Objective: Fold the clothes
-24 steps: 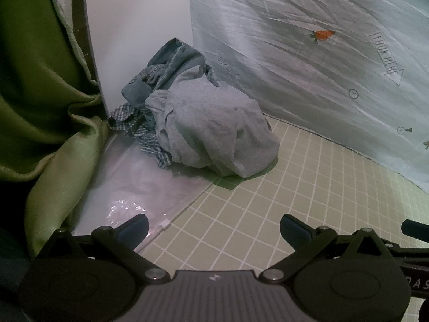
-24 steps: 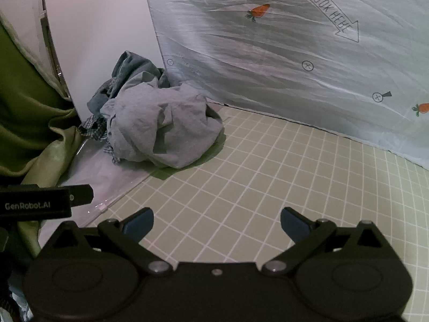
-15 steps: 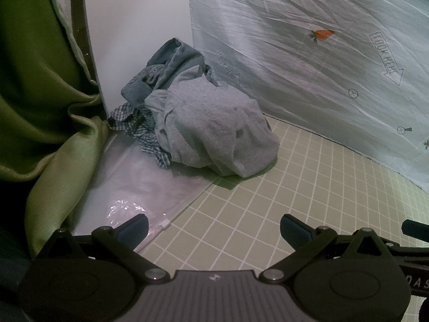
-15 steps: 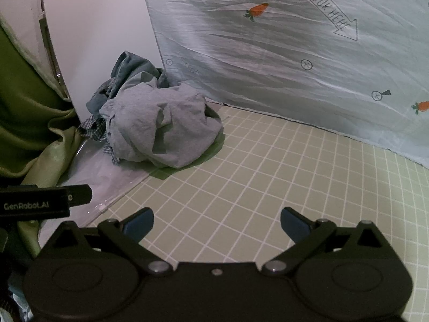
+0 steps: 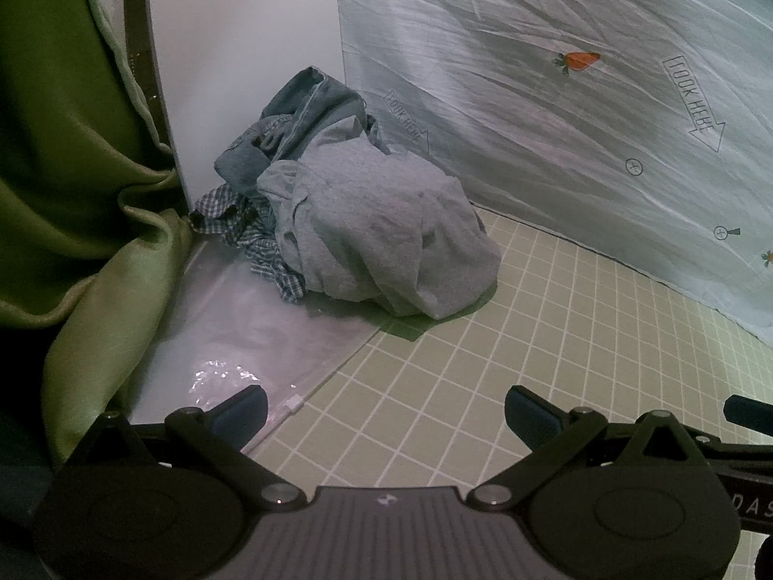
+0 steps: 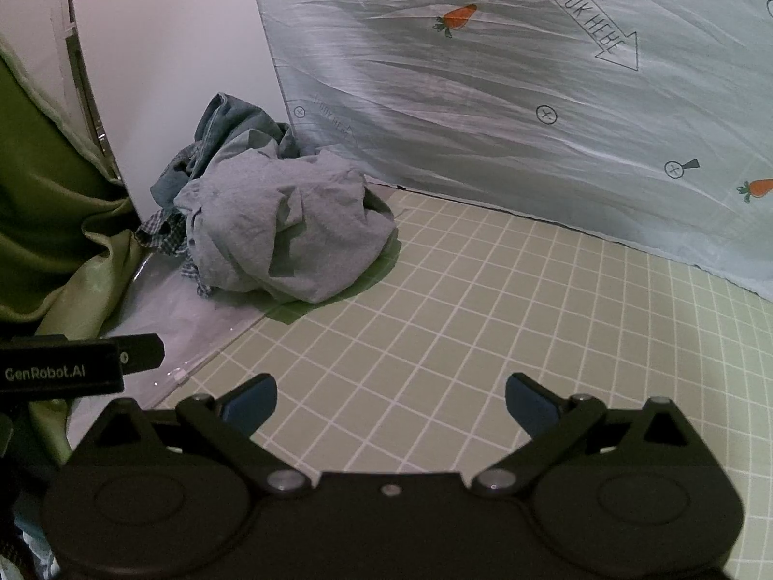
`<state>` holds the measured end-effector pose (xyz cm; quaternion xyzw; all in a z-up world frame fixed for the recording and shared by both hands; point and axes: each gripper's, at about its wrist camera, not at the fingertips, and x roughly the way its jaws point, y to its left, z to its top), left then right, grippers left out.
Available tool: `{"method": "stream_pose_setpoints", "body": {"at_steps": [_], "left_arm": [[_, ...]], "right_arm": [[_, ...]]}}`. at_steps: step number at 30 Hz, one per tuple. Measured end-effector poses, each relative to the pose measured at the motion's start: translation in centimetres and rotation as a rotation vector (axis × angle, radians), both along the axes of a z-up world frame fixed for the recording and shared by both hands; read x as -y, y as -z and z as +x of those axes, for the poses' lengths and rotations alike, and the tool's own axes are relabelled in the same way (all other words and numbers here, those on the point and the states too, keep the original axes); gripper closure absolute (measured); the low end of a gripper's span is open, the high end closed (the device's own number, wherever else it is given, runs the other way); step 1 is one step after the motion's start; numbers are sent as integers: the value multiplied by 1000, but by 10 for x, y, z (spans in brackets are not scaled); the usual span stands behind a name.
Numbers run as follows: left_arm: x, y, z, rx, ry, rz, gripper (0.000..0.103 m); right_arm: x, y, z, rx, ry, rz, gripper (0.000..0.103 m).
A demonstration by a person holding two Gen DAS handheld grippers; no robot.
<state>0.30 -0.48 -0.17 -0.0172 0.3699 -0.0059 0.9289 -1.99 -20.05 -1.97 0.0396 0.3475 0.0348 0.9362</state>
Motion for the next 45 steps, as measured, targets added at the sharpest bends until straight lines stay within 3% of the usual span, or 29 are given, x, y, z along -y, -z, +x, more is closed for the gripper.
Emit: {"method": "stream_pose_setpoints", "body": {"at_steps": [34, 45], "left_arm": [[-2, 3, 4, -27, -15, 5, 0], [3, 8, 18, -60, -25, 9, 0]], "right_arm": [[2, 1, 0, -9, 4, 8, 1], [-4, 11, 18, -36, -30, -33, 1]]}}
